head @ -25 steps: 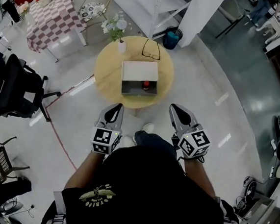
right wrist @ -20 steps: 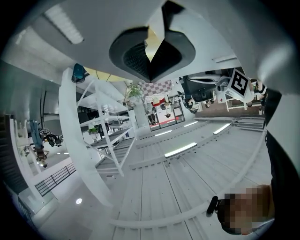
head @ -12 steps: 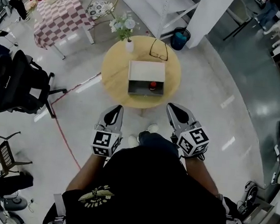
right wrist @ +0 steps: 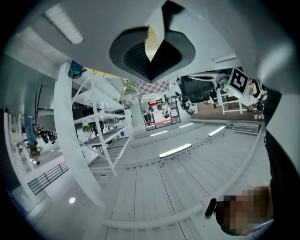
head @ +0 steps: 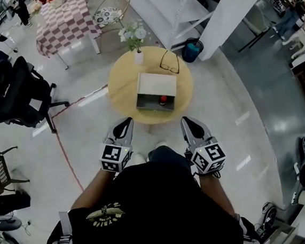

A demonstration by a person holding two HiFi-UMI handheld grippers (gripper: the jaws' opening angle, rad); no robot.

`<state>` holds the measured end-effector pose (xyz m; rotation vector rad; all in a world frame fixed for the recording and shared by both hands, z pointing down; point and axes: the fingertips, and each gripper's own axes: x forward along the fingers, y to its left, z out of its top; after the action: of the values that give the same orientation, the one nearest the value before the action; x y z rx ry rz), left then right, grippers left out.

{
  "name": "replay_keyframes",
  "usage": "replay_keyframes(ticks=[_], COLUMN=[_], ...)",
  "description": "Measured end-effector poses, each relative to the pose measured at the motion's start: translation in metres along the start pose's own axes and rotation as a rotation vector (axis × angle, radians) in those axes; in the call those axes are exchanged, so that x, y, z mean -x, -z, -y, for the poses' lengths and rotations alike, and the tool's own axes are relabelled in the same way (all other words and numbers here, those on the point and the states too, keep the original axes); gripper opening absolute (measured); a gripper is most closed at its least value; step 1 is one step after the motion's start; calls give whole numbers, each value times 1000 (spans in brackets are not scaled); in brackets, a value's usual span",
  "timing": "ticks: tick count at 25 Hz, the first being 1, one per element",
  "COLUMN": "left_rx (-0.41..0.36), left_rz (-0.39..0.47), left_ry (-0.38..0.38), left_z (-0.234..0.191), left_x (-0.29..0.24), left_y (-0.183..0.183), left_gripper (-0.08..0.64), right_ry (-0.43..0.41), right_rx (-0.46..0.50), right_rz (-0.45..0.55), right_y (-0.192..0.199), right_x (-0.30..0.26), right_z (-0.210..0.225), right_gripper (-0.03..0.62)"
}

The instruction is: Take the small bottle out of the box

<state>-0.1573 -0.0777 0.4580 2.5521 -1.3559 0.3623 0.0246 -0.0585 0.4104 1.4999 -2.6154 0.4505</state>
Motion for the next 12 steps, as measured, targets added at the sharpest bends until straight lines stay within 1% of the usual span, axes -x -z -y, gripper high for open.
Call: replay_keyframes(ticks=[6, 12], left_rx=[-3, -13], left_rz=[-28, -23], left_ry=[30, 53], left_z=[8, 12], left_x=[-3, -4], left_y=[8, 11], left_gripper=[0, 0], right_ry=[13, 35], right_rx=[16, -4], right_rz=[4, 2], right_y=[-5, -1], right_x=[2, 13], right_z=[0, 0], right_gripper=[8, 8])
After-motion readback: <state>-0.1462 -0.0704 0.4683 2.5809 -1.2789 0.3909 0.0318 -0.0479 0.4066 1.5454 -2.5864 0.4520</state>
